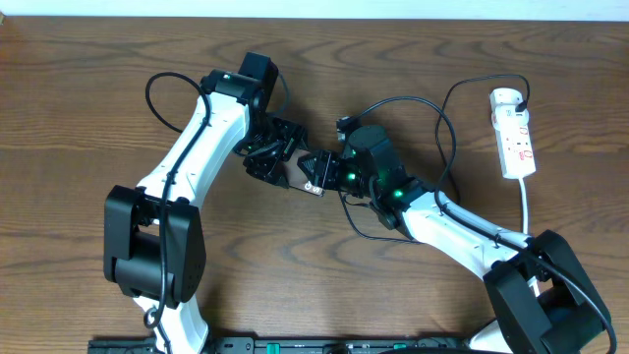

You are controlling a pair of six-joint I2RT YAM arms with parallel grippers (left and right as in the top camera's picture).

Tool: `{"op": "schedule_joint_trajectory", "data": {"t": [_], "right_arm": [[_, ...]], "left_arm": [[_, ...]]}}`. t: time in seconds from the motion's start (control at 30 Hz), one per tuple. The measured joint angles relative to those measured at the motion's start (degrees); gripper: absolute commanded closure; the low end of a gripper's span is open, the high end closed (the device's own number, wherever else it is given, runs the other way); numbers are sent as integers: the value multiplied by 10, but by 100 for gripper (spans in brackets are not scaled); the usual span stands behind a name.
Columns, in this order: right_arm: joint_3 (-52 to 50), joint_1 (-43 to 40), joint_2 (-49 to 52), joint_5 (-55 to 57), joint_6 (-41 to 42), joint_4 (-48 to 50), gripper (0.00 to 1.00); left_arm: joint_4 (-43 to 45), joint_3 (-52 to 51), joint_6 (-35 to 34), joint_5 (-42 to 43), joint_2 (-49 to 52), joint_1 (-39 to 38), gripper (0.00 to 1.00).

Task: Plug charger to phone and switch on socket

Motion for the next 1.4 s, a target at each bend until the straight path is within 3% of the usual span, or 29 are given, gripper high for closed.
{"op": "schedule_joint_trajectory", "data": {"t": [0.6, 0.9, 1.03, 1.4], "right_arm": [[0, 12, 0, 0, 15, 0, 78], [0, 12, 2, 2, 17, -5, 89], [0, 12, 3, 1, 19, -4, 99], [0, 12, 3, 1, 22, -3, 99]], "left_arm": [[-2, 0, 0, -2, 0, 0, 93], [0, 3, -2, 0, -2, 0, 93], [1, 3, 0, 0, -2, 0, 93], [0, 3, 0, 0, -2, 0, 92]]}}
